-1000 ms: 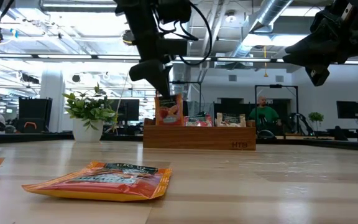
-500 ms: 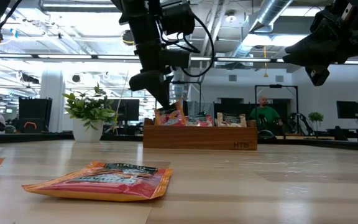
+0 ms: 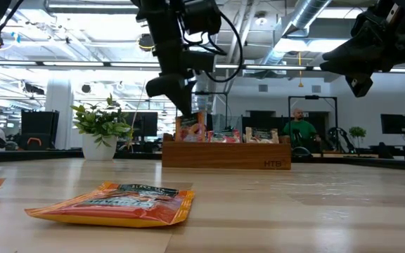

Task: Pick & Place Tea
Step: Put the orange tea bag into the left section of the wooden organizer

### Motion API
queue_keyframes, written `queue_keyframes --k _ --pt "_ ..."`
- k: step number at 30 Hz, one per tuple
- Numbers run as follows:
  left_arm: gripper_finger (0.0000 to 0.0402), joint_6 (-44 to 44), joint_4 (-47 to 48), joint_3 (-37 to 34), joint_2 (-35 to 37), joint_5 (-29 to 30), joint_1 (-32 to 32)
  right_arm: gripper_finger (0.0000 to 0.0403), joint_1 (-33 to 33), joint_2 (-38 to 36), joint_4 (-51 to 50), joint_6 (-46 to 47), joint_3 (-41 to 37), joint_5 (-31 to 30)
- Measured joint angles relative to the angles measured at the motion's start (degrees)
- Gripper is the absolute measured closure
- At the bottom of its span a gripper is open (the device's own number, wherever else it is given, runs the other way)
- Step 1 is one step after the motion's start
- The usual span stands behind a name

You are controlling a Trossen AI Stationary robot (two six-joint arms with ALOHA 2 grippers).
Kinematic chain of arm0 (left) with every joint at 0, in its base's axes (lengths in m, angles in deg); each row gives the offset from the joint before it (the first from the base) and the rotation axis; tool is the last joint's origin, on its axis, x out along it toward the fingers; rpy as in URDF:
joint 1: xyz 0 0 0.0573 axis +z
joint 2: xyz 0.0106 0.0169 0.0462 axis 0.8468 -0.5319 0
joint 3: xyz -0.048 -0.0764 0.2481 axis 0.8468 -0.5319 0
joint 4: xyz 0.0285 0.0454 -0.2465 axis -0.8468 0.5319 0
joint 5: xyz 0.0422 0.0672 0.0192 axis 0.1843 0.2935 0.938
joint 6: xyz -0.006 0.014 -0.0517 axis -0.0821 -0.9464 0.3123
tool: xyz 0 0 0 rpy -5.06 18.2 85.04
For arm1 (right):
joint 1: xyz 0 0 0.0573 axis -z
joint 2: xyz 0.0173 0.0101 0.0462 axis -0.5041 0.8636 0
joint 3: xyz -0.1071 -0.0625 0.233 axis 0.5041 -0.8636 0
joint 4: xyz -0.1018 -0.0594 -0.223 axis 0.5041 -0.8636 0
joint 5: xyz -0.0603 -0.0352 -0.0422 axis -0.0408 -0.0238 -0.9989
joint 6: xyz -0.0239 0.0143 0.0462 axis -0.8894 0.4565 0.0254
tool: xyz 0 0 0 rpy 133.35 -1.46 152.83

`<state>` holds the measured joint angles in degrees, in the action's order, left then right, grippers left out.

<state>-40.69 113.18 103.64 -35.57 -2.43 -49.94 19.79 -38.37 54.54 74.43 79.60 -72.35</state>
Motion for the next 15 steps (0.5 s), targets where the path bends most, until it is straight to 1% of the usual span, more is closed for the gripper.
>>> queue_keyframes --k 3,13,15 --pt "0.0401 0.2 0.6 0.1 -0.2 -2.2 0.0 0.0317 0.0 0.0 0.0 0.0 0.0 0.0" --pt "0.0401 2.0 1.0 0.1 -0.4 -2.7 0.1 0.0317 0.0 0.0 0.0 0.0 0.0 0.0" --pt "0.0401 2.0 1.0 0.1 -0.4 -3.5 0.1 0.0317 0.0 0.0 0.0 0.0 0.0 0.0"
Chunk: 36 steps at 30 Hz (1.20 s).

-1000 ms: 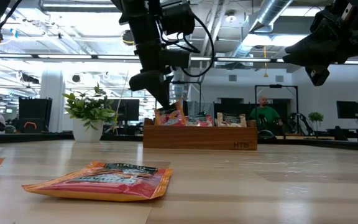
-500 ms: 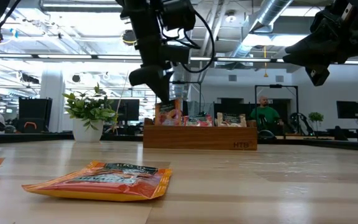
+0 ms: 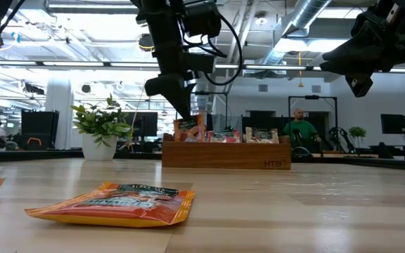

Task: Pick & Place Tea
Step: Put the orange tea bag into the left section of the wooden organizer

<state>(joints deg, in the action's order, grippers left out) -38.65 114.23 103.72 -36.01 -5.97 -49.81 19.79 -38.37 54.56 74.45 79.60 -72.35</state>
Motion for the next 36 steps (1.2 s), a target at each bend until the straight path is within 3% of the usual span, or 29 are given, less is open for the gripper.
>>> queue_keyframes --k 20,32,36 --pt "0.0399 1.6 -0.3 0.0 0.0 -0.5 1.2 0.0317 0.0 0.0 0.0 0.0 0.0 0.0" --pt "0.0349 1.1 -0.3 0.0 0.0 -1.0 1.3 0.0317 0.0 0.0 0.0 0.0 0.0 0.0" --pt "0.0333 0.0 0.5 1.0 0.0 2.0 1.3 0.0317 0.0 0.0 0.0 0.0 0.0 0.0"
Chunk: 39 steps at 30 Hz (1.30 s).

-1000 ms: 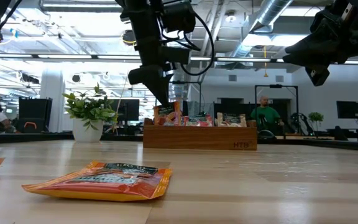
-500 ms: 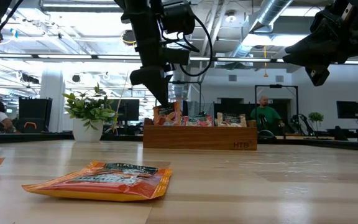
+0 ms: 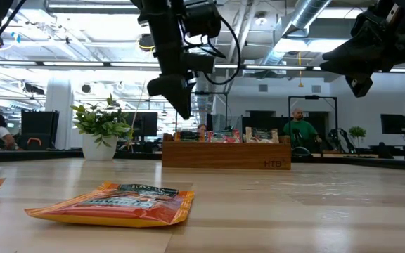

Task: Pick & Place Tea
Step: Put the orange tea bag into the left section of the wooden organizer

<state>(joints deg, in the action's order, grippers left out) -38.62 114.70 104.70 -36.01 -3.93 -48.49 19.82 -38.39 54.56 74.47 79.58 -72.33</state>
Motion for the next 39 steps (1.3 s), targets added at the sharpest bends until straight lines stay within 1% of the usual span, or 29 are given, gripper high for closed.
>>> queue_keyframes --k 3,5,6,7,9,12,14,17,21,24,29,35,39 --pt "0.0330 1.7 4.2 3.9 0.0 1.8 -0.2 0.0317 0.0 0.0 0.0 0.0 0.0 0.0" --pt "0.0330 6.8 9.6 7.7 0.0 1.0 -0.8 0.0317 0.0 0.0 0.0 0.0 0.0 0.0" --pt "0.0331 10.6 12.8 9.8 0.0 -0.6 -1.2 0.0317 0.0 0.0 0.0 0.0 0.0 0.0" --pt "0.0331 14.5 16.4 12.0 0.0 -3.4 -1.6 0.0317 0.0 0.0 0.0 0.0 0.0 0.0" --pt "0.0332 22.5 23.9 15.8 0.2 -11.5 -2.4 0.0317 0.0 0.0 0.0 0.0 0.0 0.0" --pt "0.0332 31.6 32.5 17.7 0.5 -23.9 -4.1 0.0317 0.0 0.0 0.0 0.0 0.0 0.0" --pt "0.0332 34.9 37.4 17.7 0.6 -27.5 -6.2 0.0317 0.0 0.0 0.0 0.0 0.0 0.0" --pt "0.0333 37.2 42.2 16.6 0.7 -27.8 -10.8 0.0317 0.0 0.0 0.0 0.0 0.0 0.0" --pt "0.0333 38.8 41.4 12.1 1.0 -27.7 -17.3 0.0317 0.0 0.0 0.0 -0.1 0.0 0.0" --pt "0.0333 40.5 37.6 7.1 2.2 -27.7 -22.1 0.0317 0.0 0.0 0.0 -0.1 0.0 0.0" --pt "0.0333 47.0 28.1 -0.9 4.6 -27.8 -28.4 0.0317 0.0 0.0 0.0 -0.1 0.0 0.2" --pt "0.0333 54.5 17.3 -8.3 7.5 -27.8 -33.8 0.0317 0.0 0.0 0.0 0.0 0.0 0.2" --pt "0.0333 60.0 9.7 -12.7 7.7 -27.2 -37.7 0.0317 0.0 0.0 0.0 0.0 0.0 0.2"
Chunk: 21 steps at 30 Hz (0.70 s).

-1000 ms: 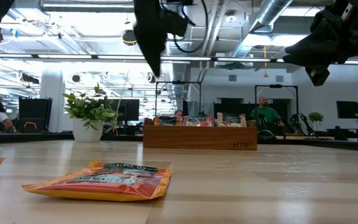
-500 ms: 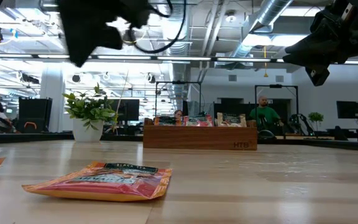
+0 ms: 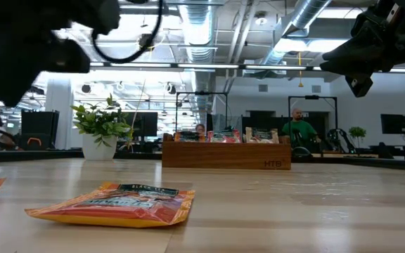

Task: Pick & Place Tea
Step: Put the orange tea bag into the left section of the wooden organizer

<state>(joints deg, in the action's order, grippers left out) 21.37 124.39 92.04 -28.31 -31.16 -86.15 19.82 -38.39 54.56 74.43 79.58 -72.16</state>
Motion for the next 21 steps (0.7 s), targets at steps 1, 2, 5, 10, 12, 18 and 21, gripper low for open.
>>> queue_keyframes --k 1,2,5,10,12,18,21 --pt "0.0333 0.9 -1.8 -0.9 0.0 0.4 -0.9 0.0317 0.0 0.0 0.0 0.0 0.0 0.0" --pt "0.0333 1.6 -3.9 -1.8 0.0 0.8 -1.6 0.0317 0.0 0.0 0.0 0.0 0.0 0.0" --pt "0.0332 3.4 -7.8 -3.6 0.0 2.7 -2.9 0.0317 0.0 0.0 0.0 0.0 0.0 0.8" --pt "0.0332 5.7 -8.4 -3.7 0.0 7.3 -3.4 0.0317 0.0 0.0 0.0 0.0 0.0 2.8" --pt "0.0332 5.9 -9.0 -3.7 0.0 7.8 -3.4 0.0317 0.0 0.0 0.0 0.0 0.0 2.8" --pt "0.0331 6.3 -13.2 -3.7 0.0 7.5 -3.4 0.0317 0.0 0.0 0.0 0.0 0.0 2.8" --pt "0.0331 7.4 -13.2 -3.7 -0.1 6.9 -3.6 0.0317 0.0 0.0 0.0 0.0 0.0 2.8"
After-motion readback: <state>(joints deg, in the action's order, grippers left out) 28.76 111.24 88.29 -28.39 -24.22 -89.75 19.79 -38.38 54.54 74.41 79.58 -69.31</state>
